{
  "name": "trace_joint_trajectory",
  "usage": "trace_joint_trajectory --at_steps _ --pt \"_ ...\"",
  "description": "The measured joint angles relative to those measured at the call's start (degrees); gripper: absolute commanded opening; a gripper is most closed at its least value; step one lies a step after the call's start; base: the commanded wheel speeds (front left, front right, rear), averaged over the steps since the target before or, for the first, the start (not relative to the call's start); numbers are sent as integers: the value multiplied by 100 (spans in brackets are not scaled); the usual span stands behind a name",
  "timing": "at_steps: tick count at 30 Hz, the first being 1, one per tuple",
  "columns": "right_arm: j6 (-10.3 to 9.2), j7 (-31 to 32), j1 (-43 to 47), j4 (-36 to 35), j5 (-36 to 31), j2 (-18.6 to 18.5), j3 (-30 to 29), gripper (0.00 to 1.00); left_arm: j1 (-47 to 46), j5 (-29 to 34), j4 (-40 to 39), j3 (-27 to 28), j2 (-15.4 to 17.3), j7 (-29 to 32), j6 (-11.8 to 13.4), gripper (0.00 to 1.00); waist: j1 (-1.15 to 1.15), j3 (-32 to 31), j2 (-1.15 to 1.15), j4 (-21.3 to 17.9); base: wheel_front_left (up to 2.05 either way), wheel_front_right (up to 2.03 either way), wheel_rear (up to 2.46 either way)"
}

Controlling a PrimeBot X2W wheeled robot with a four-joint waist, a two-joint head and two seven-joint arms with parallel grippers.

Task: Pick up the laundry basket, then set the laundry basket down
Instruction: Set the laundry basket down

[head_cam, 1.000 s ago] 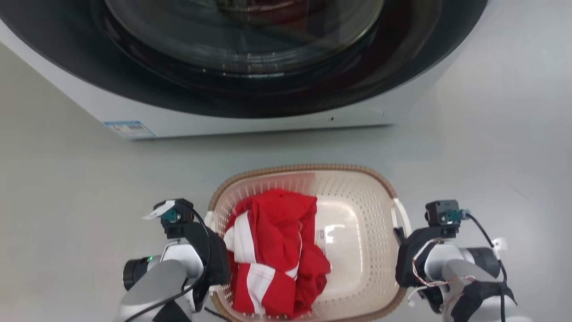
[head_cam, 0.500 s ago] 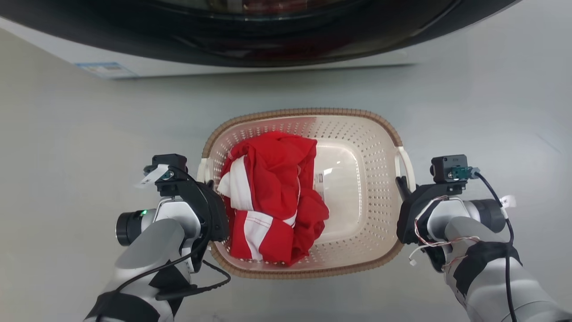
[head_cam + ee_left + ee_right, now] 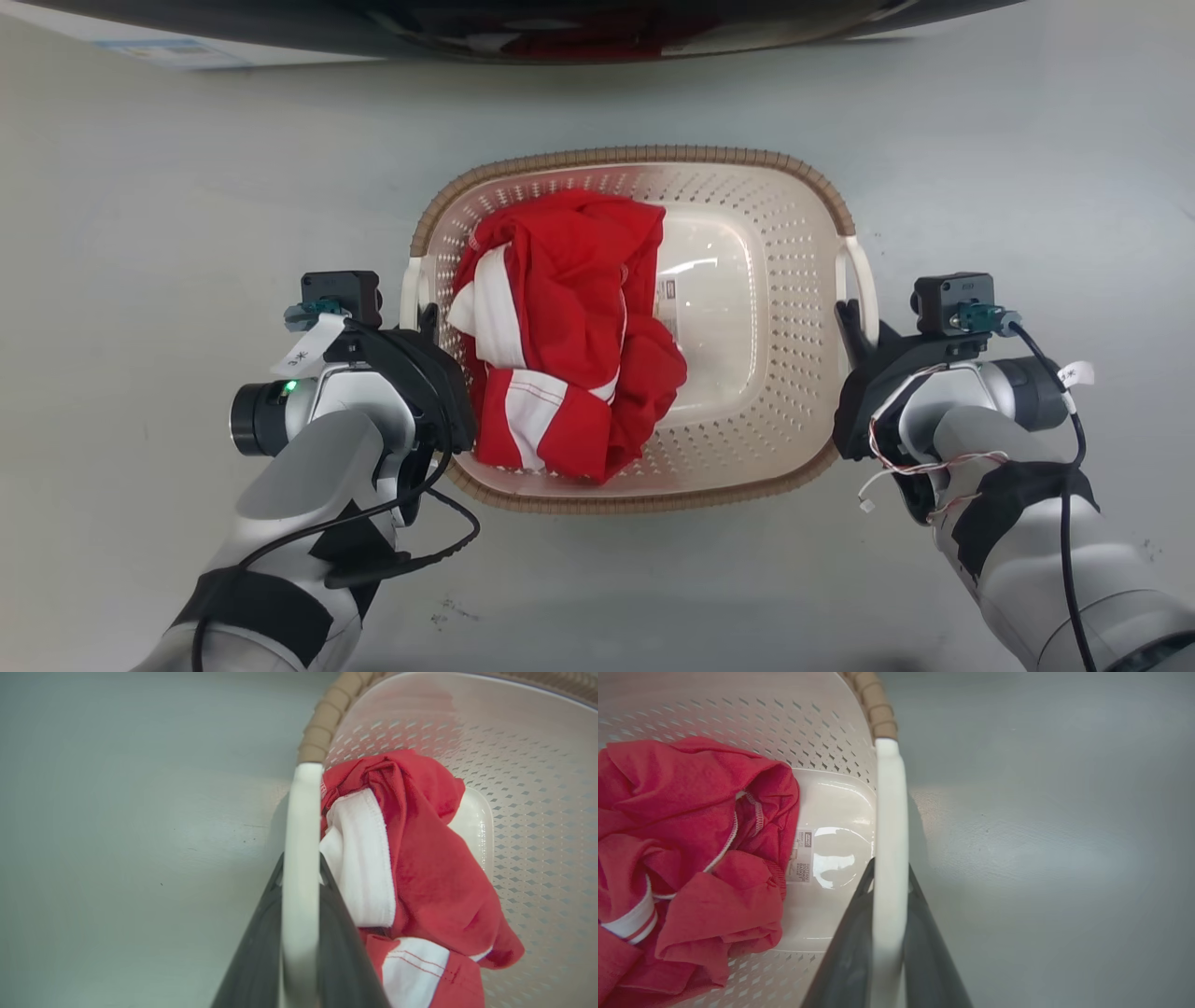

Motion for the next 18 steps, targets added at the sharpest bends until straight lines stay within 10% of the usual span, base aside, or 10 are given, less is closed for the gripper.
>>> trace_joint_trajectory --at_steps 18 --pt "-5 -369 -95 126 -33 -5 26 0 -39 27 59 -60 -7 -322 -60 0 -2 215 -1 16 0 0 0"
